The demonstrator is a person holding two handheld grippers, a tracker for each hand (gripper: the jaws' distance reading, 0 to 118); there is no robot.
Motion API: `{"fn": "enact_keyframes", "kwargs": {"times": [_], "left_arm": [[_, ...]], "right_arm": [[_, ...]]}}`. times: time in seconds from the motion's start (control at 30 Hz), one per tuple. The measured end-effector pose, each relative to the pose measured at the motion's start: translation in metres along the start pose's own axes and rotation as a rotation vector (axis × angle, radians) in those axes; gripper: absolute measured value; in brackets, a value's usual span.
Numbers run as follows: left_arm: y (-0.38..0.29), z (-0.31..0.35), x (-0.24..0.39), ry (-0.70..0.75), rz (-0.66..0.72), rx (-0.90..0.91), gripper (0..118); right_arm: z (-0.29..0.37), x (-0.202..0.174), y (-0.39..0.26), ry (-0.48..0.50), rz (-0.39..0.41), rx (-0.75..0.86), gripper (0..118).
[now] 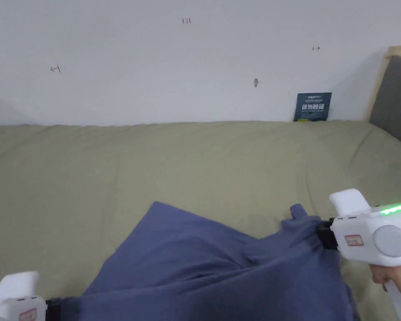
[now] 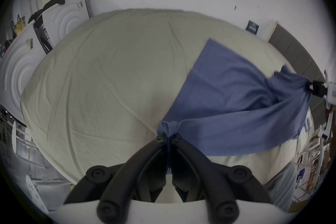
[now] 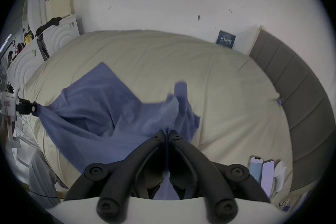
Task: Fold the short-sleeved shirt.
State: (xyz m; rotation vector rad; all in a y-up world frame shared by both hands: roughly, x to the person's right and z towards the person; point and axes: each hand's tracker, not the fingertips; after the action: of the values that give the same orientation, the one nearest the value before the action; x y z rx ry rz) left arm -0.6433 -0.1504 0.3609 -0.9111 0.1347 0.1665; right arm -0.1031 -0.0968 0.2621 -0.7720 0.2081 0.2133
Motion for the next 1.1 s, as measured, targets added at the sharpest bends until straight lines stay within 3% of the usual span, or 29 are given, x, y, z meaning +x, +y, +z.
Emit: {"fn": "enact_keyframes", "kwargs": {"times": [0.2, 0.67, 0.77, 1.1], "left_arm": [[0.056, 0.057, 0.015, 0.001, -0.028, 0.165, 0], [0.182, 0.209, 0.047, -0.007, -0.081, 0.479, 0], [0.203, 0.235, 0.057, 0.010, -0.092, 0.518, 0], [0.248, 0.273, 0.066, 0.067, -0.062, 0.575, 0]], "right_arm": [[0.066, 0.014, 0.032, -0.047, 0.058, 0.106, 6], [0.211, 0.048, 0.123, -0.167, 0.020, 0.389, 6], [0.232, 0.050, 0.146, -0.211, 0.031, 0.432, 6], [0.258, 0.049, 0.200, -0.218, 0.015, 0.487, 6]]}}
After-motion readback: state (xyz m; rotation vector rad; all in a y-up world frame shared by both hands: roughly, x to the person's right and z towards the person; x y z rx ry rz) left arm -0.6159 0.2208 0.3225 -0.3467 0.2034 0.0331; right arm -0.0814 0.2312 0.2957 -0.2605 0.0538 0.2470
